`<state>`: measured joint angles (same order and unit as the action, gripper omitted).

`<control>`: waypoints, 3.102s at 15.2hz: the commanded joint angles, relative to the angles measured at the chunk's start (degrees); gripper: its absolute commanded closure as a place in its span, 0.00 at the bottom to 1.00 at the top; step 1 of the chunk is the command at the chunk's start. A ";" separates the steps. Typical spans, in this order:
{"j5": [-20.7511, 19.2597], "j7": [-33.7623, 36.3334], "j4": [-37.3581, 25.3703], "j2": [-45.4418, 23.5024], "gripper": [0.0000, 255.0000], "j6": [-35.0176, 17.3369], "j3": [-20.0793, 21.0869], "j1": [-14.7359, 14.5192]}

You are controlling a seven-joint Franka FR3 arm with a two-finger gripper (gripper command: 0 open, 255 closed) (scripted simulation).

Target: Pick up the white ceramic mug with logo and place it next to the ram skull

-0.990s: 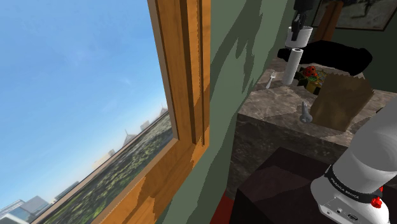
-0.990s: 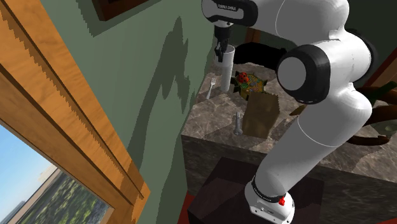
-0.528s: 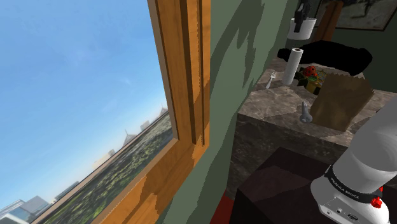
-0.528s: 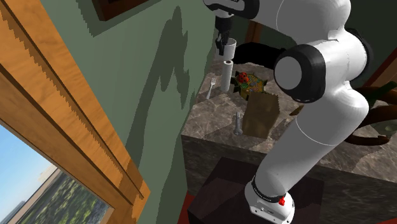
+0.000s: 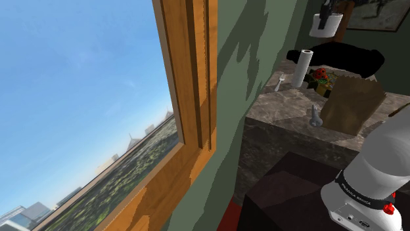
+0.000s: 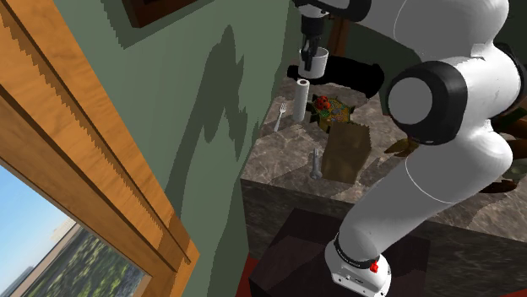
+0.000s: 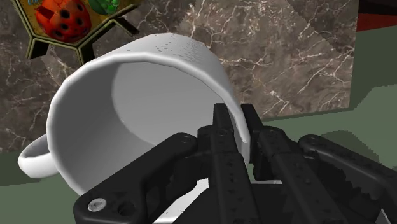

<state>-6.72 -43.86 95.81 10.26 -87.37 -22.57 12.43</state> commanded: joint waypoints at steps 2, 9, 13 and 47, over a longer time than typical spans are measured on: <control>-2.34 -0.97 5.69 6.04 1.00 -0.14 -0.29 1.00; -7.26 -4.53 14.96 18.10 1.00 1.48 -1.59 4.31; -10.04 -7.30 18.63 24.20 1.00 3.17 -2.70 6.55; -31.28 -31.05 29.70 50.43 1.00 9.71 -18.20 19.88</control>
<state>-37.71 -75.04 124.61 60.24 -77.16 -40.54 32.10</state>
